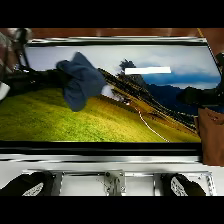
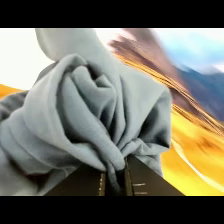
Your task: Fold the shirts.
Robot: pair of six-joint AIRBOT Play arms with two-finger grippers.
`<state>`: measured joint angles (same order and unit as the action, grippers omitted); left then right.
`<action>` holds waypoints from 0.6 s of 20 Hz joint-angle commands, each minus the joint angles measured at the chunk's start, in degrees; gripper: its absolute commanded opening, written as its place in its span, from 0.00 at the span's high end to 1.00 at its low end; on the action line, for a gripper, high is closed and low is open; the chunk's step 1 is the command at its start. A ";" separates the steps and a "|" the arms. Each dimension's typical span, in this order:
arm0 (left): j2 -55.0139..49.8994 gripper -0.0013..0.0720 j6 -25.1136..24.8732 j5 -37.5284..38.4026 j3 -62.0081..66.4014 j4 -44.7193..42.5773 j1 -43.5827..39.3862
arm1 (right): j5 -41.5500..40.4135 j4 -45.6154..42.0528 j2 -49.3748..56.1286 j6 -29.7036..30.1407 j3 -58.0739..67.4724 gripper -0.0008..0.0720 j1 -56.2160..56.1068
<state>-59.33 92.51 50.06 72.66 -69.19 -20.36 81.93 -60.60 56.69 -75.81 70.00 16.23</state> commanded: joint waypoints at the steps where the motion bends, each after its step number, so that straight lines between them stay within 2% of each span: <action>1: -3.65 0.94 2.58 -0.63 -1.79 0.22 -14.75 | 9.79 -4.59 0.04 -0.26 1.77 0.23 0.02; 4: -14.91 0.94 2.78 -2.36 -2.82 1.40 -23.19 | 13.07 -12.85 0.04 -0.42 1.77 0.23 0.02; 6: -22.10 0.92 2.78 -5.40 -2.80 6.64 -26.69 | 12.41 -14.12 0.07 -0.42 1.27 0.22 0.04; 7: -24.81 0.66 2.75 -5.99 -2.71 10.03 -27.41 | 11.91 -13.90 0.07 -0.44 0.42 0.13 0.02; 8: -26.67 0.11 2.78 -6.08 -2.71 13.27 -27.32 | 11.41 -13.09 0.07 -0.42 -1.11 0.12 0.02; 9: -27.32 0.02 2.78 -5.18 -2.71 14.93 -26.14 | 10.78 -12.61 0.07 -0.42 -2.95 0.12 0.02; 12: -24.26 0.02 1.20 1.03 -2.71 14.99 -17.22 | 7.65 -11.69 0.07 0.00 -10.56 0.12 0.02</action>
<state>-83.31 95.18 47.05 70.00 -57.34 -42.41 91.83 -72.38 56.71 -76.14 64.69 16.23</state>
